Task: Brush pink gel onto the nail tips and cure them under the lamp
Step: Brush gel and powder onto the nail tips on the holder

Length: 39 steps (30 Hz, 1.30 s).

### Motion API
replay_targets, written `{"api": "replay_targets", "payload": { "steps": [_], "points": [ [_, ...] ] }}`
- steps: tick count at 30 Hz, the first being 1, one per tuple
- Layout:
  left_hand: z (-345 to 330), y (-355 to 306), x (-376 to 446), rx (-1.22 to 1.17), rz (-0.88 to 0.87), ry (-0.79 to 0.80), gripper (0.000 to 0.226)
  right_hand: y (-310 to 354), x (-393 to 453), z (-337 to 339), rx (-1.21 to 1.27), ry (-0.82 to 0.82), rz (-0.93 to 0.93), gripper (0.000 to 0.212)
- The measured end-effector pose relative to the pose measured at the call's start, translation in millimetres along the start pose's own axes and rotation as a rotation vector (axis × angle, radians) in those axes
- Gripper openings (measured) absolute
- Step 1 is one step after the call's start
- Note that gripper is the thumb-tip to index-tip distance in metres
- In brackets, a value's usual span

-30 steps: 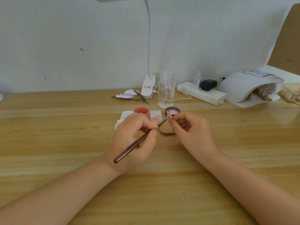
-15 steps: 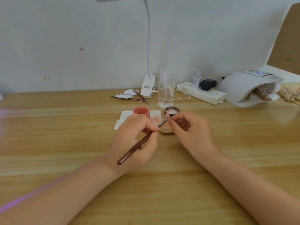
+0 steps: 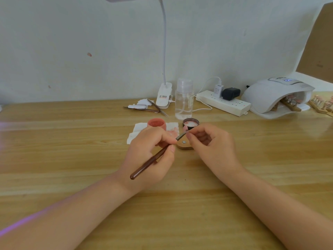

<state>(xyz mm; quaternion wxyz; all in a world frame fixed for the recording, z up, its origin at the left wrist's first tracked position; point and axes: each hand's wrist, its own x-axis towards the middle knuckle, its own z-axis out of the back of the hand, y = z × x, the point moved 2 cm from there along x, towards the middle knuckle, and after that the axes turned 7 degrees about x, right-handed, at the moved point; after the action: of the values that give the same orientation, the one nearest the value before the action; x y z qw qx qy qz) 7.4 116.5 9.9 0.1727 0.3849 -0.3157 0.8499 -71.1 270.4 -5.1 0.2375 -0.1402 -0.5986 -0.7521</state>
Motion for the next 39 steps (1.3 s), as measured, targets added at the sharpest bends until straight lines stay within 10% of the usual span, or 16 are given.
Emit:
{"api": "replay_targets", "payload": {
  "steps": [11, 22, 39],
  "points": [
    [-5.0, 11.7, -0.3, -0.239, 0.257, -0.053, 0.008, 0.8, -1.2, 0.1, 0.016, -0.012, -0.009, 0.006],
    [4.2, 0.7, 0.6, -0.181, 0.057, -0.041, 0.007, 3.4, -0.8, 0.3, 0.002, -0.004, -0.027, 0.006],
    [-0.4, 7.9, 0.1, -0.344, 0.264, -0.048, 0.012, 8.2, -2.1, -1.0, 0.032, 0.015, -0.066, 0.005]
  ]
}}
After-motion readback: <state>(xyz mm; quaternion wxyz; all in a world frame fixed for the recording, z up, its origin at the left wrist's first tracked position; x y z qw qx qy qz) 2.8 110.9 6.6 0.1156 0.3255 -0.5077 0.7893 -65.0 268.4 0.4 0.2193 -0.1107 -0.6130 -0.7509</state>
